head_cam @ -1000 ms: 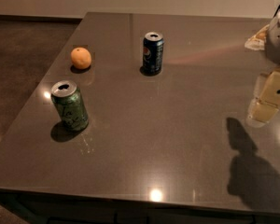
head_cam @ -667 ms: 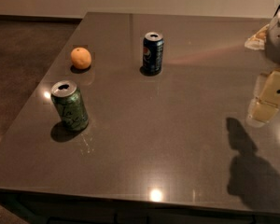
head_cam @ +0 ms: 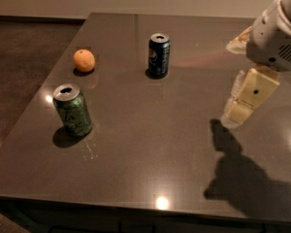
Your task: Move green can near pepsi can
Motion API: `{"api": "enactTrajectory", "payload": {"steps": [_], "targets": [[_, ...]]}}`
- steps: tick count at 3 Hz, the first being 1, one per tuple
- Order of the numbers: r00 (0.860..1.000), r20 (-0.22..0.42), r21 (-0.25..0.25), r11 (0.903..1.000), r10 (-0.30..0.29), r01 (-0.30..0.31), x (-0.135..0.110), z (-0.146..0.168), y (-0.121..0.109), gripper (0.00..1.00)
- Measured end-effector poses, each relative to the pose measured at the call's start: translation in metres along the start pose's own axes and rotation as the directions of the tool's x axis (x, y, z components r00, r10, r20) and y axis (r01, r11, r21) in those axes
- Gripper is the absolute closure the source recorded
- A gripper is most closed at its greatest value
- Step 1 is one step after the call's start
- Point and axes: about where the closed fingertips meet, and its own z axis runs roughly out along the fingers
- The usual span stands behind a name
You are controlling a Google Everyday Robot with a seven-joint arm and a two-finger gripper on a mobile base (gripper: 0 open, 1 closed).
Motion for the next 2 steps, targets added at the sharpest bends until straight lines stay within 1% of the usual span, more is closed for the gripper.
{"api": "enactTrajectory", "payload": {"steps": [1, 2], "targets": [[0.995, 0.099, -0.027, 0.9996, 0.010, -0.007, -0.036, 0.023, 0.012, 0.00], [0.985, 0.171, -0.031, 0.9995, 0.002, 0.004, -0.072, 0.048, 0.025, 0.00]]}}
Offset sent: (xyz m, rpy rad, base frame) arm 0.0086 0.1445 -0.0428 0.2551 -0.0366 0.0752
